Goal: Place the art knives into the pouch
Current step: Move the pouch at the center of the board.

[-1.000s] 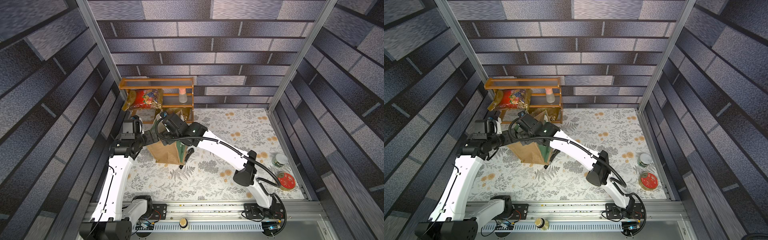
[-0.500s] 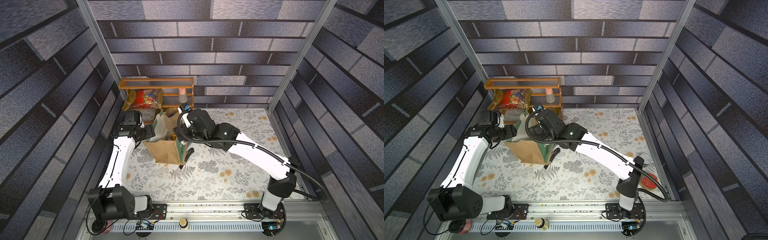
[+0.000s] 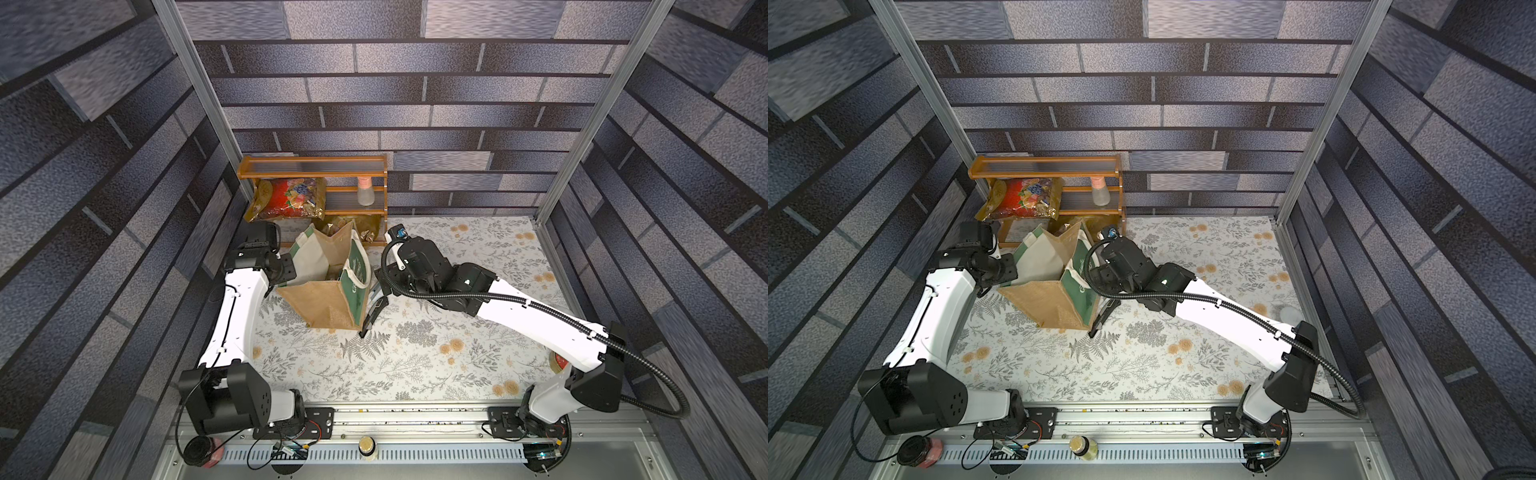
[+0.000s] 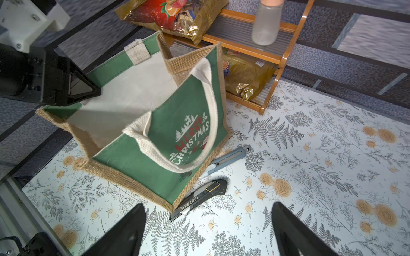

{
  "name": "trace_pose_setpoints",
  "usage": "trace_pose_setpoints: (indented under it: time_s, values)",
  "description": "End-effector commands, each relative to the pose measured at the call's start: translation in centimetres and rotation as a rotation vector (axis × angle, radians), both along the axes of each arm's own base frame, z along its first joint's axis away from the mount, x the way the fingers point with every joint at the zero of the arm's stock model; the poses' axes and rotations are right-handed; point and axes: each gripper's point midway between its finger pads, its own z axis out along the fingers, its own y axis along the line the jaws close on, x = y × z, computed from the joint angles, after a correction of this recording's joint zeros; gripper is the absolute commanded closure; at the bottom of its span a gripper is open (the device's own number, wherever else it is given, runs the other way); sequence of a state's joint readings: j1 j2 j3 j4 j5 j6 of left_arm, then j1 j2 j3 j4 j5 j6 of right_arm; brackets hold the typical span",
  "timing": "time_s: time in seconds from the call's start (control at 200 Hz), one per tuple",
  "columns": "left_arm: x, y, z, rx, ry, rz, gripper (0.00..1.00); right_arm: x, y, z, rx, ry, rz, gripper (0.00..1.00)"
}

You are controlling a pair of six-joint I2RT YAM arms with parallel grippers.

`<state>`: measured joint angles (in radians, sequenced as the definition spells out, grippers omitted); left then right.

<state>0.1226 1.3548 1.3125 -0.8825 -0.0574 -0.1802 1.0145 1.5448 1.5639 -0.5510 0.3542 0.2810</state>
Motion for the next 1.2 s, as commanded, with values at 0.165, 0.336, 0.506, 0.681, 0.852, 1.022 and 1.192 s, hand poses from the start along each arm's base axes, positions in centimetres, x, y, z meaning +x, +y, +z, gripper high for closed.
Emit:
trace_pose_setpoints:
  time_s: [0.165, 0.336, 0.506, 0.681, 0.852, 1.022, 1.192]
  values:
    - [-0.7, 1.1, -1.2, 0.091, 0.116, 0.006, 0.61, 0.5, -2.2, -1.3, 0.040, 0.032, -0.072, 0.10]
    - [-1.6, 5.2, -0.8, 0.041, 0.073, 0.152, 0.61, 0.4, -3.2, -2.5, 0.024, 0.053, -0.088, 0.10]
    - [-1.2, 6.0, 0.7, 0.078, 0.043, 0.163, 0.57, 0.3, -3.8, -3.9, 0.007, 0.086, -0.098, 0.10]
    - [0.6, 3.1, 2.1, 0.109, 0.019, 0.054, 0.50, 0.2, -3.8, -5.7, 0.003, 0.129, -0.103, 0.10]
    - [1.1, -1.3, 6.7, 0.232, -0.078, -0.068, 0.31, -0.1, -3.8, -7.5, 0.000, 0.183, -0.114, 0.10]
    - [-0.2, -7.7, 11.7, 0.313, -0.237, -0.213, 0.21, -0.7, -4.5, -7.8, 0.014, 0.190, -0.116, 0.09]
    - [-1.1, -15.7, 11.0, 0.186, -0.284, -0.420, 0.17, -2.1, -5.8, -7.9, 0.049, 0.189, -0.093, 0.10]
